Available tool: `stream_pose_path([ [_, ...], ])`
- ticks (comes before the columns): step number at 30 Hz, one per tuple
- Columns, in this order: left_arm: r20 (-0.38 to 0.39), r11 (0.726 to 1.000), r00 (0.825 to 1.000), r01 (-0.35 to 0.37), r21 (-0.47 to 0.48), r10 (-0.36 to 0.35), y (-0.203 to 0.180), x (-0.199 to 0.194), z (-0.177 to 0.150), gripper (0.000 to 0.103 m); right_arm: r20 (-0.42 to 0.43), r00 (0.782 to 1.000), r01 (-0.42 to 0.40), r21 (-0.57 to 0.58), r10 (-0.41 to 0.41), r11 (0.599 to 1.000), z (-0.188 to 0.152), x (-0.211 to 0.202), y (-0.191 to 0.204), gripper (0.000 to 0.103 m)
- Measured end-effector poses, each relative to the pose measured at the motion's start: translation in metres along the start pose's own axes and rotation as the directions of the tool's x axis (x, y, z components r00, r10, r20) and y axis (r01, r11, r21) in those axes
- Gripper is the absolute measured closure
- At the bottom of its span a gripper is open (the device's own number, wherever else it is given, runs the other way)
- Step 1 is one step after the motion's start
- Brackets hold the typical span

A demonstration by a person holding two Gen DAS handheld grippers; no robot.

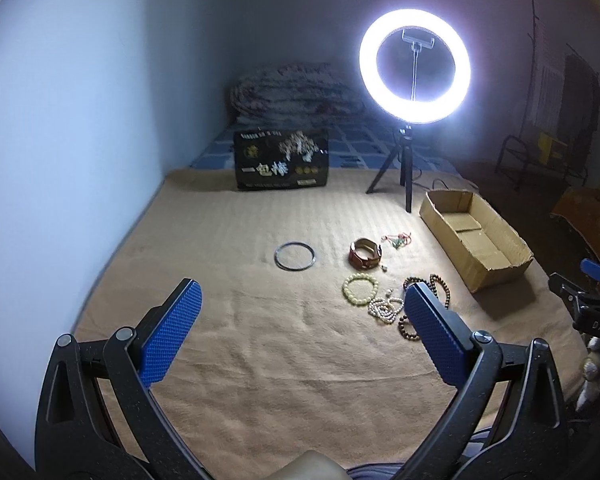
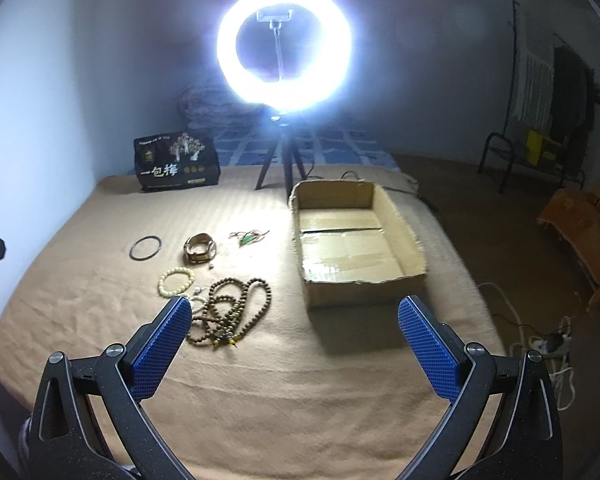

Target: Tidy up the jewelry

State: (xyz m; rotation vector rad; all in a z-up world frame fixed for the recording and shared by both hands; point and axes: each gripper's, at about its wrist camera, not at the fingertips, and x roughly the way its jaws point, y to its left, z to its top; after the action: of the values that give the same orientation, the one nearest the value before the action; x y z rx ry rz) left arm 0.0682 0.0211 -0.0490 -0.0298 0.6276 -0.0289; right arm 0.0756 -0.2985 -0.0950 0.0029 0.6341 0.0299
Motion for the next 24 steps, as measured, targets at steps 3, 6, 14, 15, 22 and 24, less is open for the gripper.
stream_pose_path([
  [3,-0.028,1.0,0.999,0.028,-0.01,-0.028,0.004,0.021,0.0,0.0,-0.042,0.999,-0.016,-0.014,0.016,1.0,0.0,0.019,0.004,0.0],
  [6,-0.051,0.998,0.997,0.062,-0.012,-0.062,0.005,0.041,0.0,0.0,-0.104,0.994,-0.044,-0.032,0.041,0.998,0.0,0.039,0.009,0.0],
  [14,-0.163,0.989,0.977,0.143,0.027,-0.137,-0.007,0.102,-0.004,0.025,-0.248,0.964,-0.115,-0.046,0.1,0.992,-0.004,0.099,0.029,0.001],
  [15,-0.19,0.986,0.969,0.164,0.02,-0.157,-0.008,0.112,-0.005,0.03,-0.262,0.96,-0.119,-0.045,0.103,0.992,-0.004,0.106,0.03,0.005],
  [22,-0.317,0.968,0.915,0.248,-0.047,-0.25,-0.013,0.177,-0.011,0.047,-0.389,0.905,-0.174,0.031,0.172,0.984,-0.011,0.152,0.032,0.022],
  [24,-0.352,0.962,0.896,0.263,-0.075,-0.273,-0.014,0.195,-0.013,0.054,-0.414,0.891,-0.178,0.06,0.186,0.982,-0.012,0.163,0.031,0.032],
])
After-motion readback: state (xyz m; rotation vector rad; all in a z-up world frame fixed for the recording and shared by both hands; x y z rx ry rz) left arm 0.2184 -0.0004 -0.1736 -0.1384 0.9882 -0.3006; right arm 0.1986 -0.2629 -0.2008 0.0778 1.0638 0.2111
